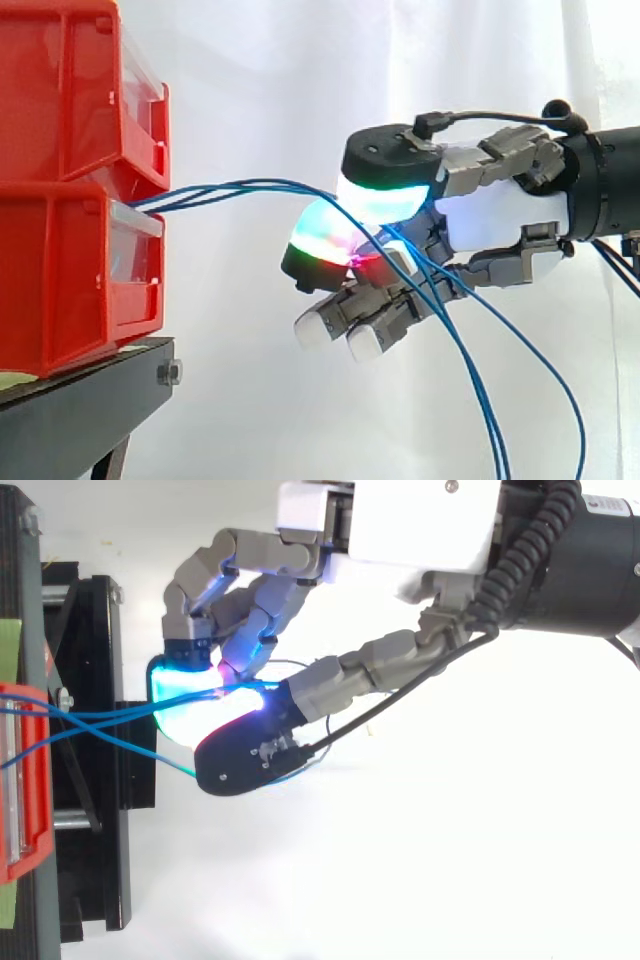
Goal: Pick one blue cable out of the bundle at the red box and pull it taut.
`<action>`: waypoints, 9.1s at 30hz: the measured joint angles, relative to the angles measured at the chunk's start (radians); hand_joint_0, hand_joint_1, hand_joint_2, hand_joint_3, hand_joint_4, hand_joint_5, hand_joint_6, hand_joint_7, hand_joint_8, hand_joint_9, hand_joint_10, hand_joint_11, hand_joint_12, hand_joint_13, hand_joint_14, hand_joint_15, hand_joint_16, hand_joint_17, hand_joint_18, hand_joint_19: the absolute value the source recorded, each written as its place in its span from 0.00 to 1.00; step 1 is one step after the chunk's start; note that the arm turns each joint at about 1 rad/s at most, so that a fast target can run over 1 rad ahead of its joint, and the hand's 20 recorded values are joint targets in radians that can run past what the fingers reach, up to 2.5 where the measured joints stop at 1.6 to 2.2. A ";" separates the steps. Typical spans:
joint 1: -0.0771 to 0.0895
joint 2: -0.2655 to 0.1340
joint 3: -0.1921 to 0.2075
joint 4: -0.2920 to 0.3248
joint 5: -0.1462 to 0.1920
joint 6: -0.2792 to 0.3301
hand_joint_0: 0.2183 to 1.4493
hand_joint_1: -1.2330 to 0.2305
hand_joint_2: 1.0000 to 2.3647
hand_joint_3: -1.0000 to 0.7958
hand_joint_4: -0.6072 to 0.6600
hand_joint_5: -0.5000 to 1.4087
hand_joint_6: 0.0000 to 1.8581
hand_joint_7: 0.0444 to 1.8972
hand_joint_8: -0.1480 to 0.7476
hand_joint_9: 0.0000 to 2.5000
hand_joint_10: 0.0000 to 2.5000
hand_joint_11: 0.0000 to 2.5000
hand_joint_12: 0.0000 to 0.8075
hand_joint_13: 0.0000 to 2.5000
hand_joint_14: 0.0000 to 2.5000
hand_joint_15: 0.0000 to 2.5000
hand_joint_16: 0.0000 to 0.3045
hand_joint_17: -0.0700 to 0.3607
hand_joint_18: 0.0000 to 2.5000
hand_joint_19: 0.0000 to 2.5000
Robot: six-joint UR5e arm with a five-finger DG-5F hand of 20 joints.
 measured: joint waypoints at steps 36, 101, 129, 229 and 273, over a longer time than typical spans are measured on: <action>0.000 0.002 0.005 -0.013 0.000 0.000 0.35 0.32 0.01 0.45 0.66 0.16 0.46 0.44 0.59 0.42 0.01 0.47 0.46 0.25 0.00 0.13 0.17 0.44 0.25 0.16; 0.002 0.002 0.026 -0.040 0.000 -0.002 0.32 0.46 0.00 0.31 0.64 0.17 0.48 0.46 0.58 0.42 0.01 0.45 0.44 0.27 0.01 0.14 0.17 0.43 0.26 0.17; 0.002 0.002 0.027 -0.040 0.000 -0.003 0.28 0.36 0.00 0.28 0.64 0.17 0.50 0.46 0.59 0.43 0.01 0.46 0.45 0.28 0.01 0.14 0.17 0.43 0.28 0.16; 0.002 0.002 0.040 -0.045 0.002 -0.005 0.32 0.35 0.00 0.54 0.63 0.19 0.49 0.52 0.67 0.47 0.00 0.46 0.54 0.30 0.00 0.15 0.22 0.51 0.32 0.16; 0.003 0.002 0.040 -0.044 0.003 -0.010 0.31 0.35 0.01 0.52 0.63 0.19 0.50 0.54 0.67 0.48 0.00 0.47 0.52 0.32 0.00 0.15 0.20 0.49 0.33 0.17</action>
